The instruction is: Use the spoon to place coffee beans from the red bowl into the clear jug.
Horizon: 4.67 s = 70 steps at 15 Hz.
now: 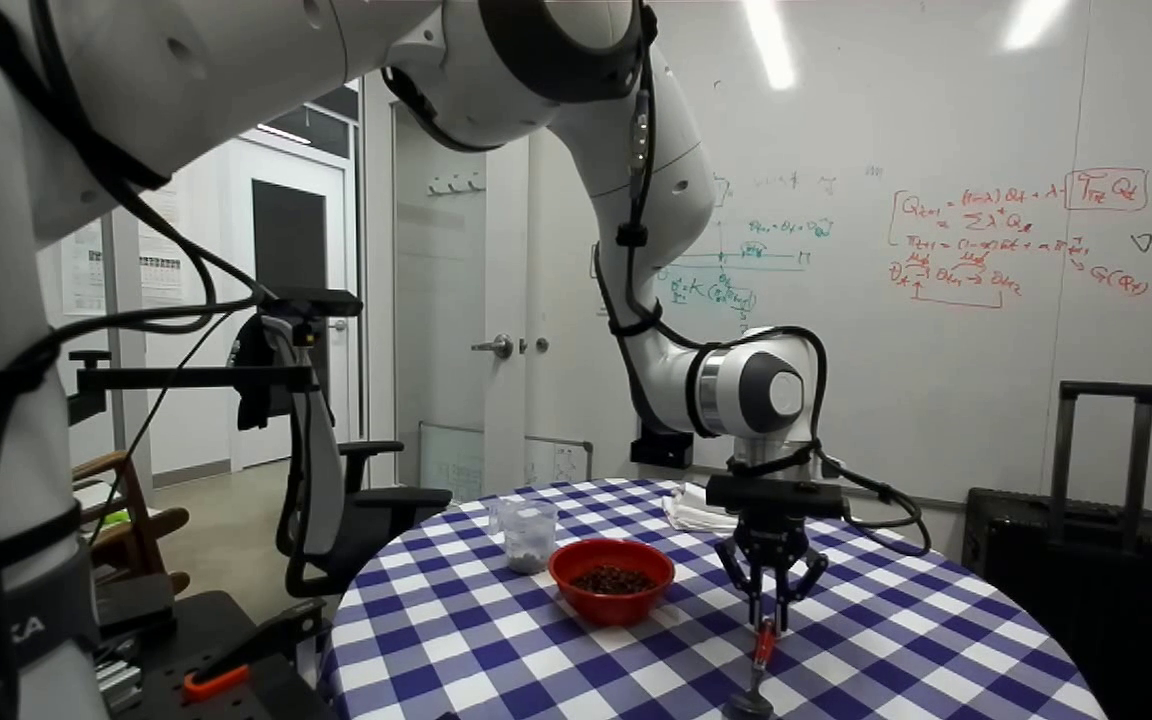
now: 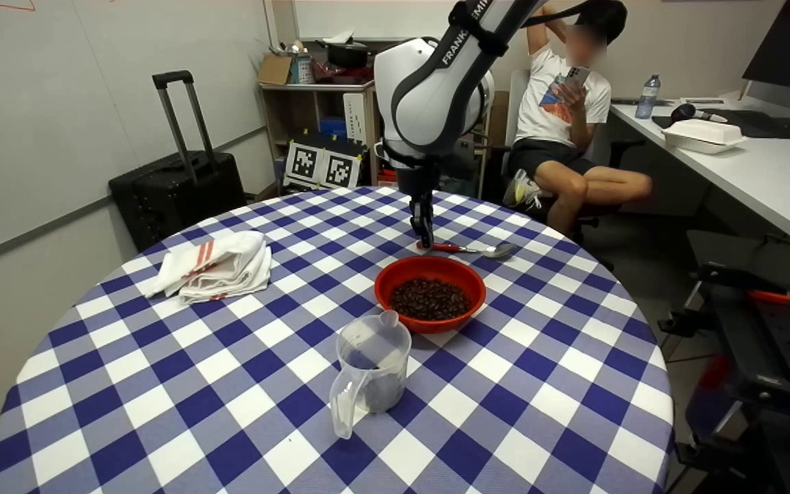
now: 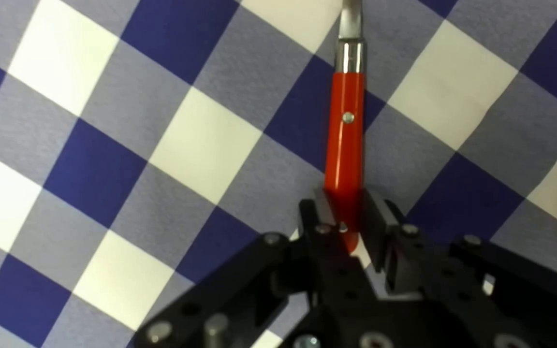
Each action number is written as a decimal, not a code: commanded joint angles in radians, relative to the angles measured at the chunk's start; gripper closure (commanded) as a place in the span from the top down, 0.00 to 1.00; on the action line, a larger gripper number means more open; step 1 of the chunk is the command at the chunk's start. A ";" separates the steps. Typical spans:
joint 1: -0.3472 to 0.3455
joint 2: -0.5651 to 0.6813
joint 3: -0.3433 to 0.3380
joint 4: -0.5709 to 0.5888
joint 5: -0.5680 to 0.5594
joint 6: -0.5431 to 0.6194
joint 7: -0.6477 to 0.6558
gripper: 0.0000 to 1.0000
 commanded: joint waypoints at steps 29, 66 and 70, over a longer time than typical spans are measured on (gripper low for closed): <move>-0.061 -0.402 0.243 -0.176 0.540 0.189 -0.228 0.05; 0.724 -0.339 -0.562 -0.545 0.269 0.528 0.926 0.05; 0.825 -0.289 -0.639 -0.521 0.213 0.499 1.046 0.05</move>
